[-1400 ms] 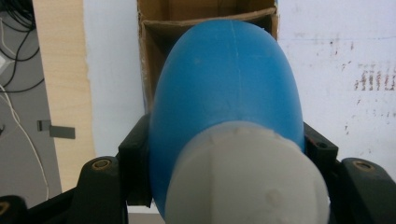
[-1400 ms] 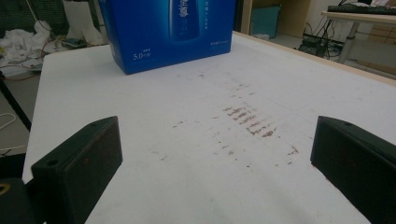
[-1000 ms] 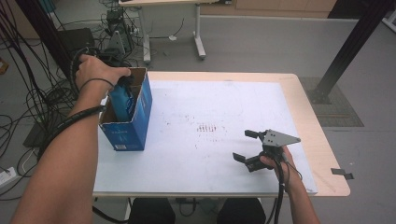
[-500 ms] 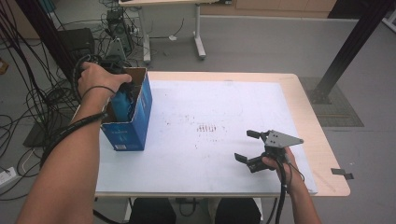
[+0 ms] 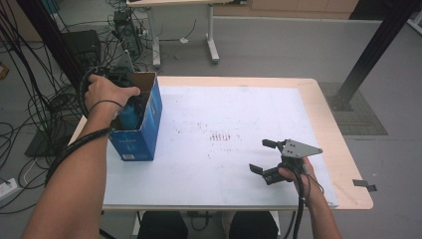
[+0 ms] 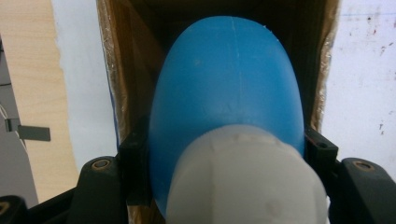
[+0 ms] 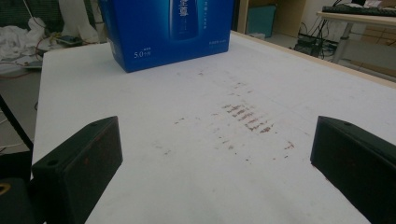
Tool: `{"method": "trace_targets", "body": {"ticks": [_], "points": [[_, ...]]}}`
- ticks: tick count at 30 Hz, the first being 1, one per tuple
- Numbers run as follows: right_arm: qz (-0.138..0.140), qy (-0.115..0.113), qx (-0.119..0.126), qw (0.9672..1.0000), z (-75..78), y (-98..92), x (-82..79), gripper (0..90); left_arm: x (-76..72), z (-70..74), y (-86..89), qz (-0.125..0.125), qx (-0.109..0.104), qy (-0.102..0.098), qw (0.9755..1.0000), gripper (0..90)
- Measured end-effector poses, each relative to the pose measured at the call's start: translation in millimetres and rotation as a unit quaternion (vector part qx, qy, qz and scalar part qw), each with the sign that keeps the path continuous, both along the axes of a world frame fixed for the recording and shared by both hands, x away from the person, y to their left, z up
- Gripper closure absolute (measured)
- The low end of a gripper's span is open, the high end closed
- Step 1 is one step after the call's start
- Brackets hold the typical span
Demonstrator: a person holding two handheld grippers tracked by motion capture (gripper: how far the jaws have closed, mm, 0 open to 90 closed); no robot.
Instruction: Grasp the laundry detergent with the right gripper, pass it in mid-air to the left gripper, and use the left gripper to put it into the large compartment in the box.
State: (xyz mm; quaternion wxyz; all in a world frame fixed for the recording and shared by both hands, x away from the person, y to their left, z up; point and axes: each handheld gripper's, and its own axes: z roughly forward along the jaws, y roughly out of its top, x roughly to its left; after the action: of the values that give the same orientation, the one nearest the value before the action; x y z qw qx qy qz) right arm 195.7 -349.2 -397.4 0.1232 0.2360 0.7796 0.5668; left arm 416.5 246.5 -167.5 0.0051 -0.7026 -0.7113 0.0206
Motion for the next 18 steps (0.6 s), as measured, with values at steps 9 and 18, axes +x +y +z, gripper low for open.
{"method": "trace_targets", "body": {"ticks": [9, 18], "points": [[-0.001, 0.001, -0.001, 1.0000, -0.4, -0.8, -0.5, 2.2, 2.4, -14.0, -2.4, -0.004, -0.001, 0.010, 0.9999, 37.5], [-0.002, 0.003, 0.000, 1.0000, -2.1, -1.2, -0.8, 2.2, 1.9, -22.4, -1.1, -0.003, -0.001, 0.016, 0.9999, 37.5]]}}
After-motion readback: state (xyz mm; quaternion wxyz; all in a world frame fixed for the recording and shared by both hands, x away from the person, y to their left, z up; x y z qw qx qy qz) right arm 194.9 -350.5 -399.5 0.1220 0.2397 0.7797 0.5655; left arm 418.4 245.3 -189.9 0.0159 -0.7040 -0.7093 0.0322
